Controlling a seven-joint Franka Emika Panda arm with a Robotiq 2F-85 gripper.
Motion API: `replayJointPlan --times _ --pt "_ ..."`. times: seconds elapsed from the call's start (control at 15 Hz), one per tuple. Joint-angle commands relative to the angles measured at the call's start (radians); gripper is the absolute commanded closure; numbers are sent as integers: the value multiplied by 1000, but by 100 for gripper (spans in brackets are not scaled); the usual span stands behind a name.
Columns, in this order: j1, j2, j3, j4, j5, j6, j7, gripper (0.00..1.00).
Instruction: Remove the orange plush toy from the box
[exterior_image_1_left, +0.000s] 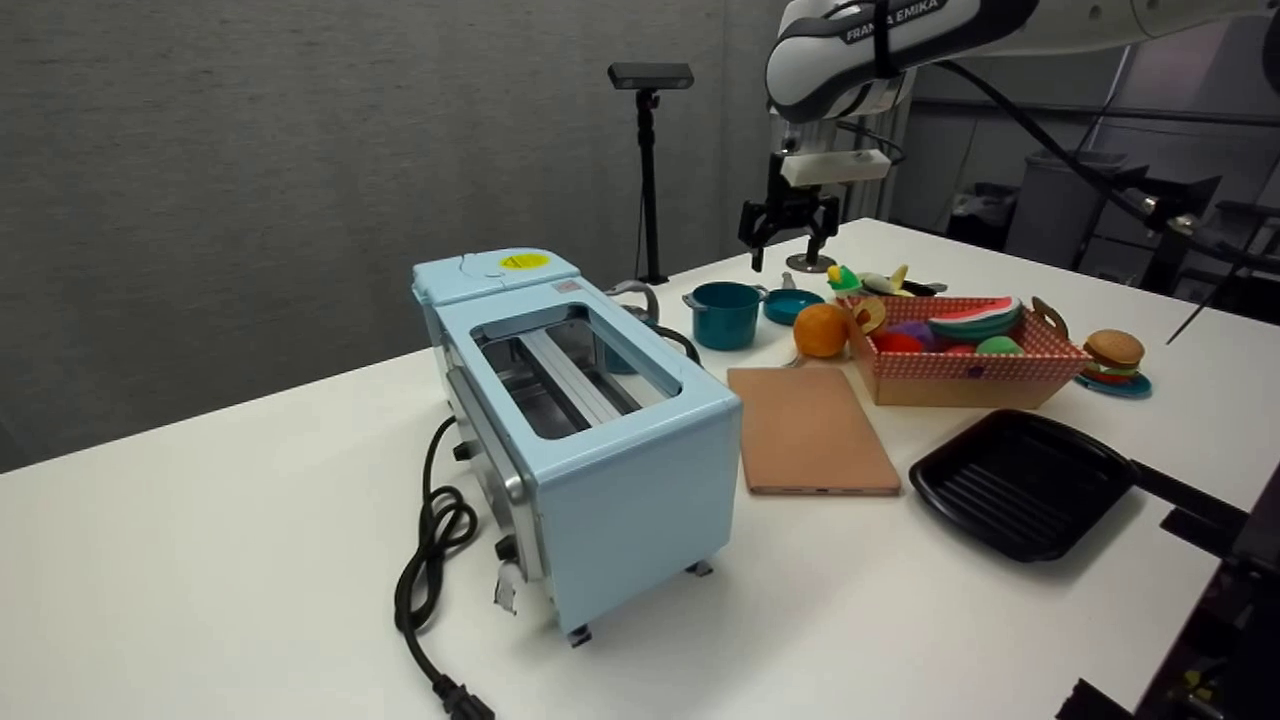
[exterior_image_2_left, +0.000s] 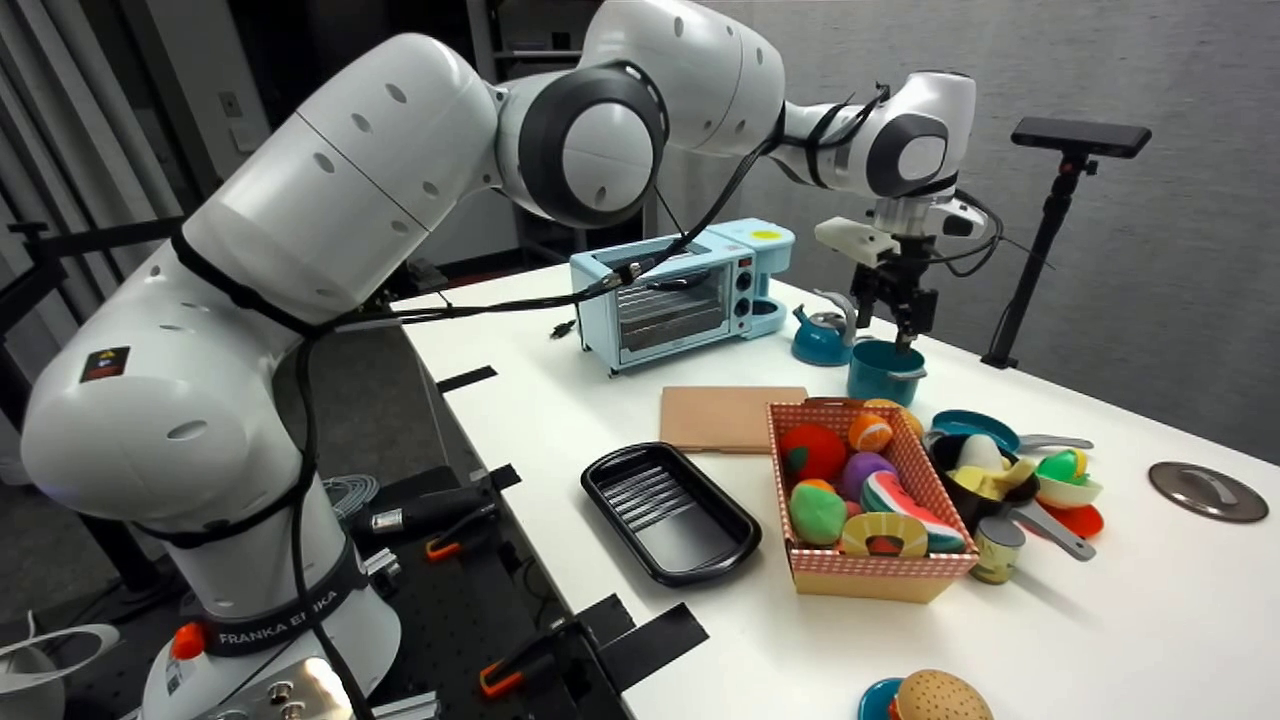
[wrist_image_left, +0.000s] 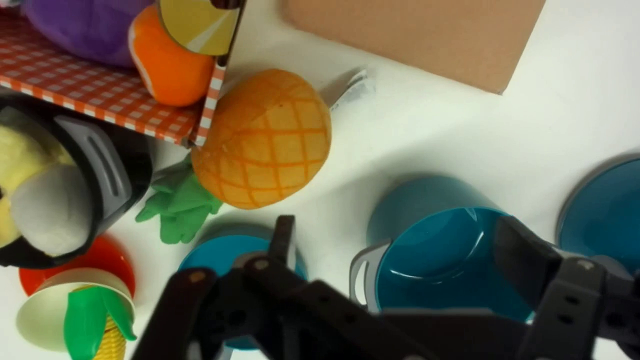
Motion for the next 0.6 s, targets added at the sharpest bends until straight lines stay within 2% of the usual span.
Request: replayJointPlan --times 0.0,0.07,0.53 --pt "-26 14 19 24 46 -77 -50 0" --pt "-3 4 1 -1 4 -26 -12 0" --pt "-10 5 3 -2 17 -46 -31 0"
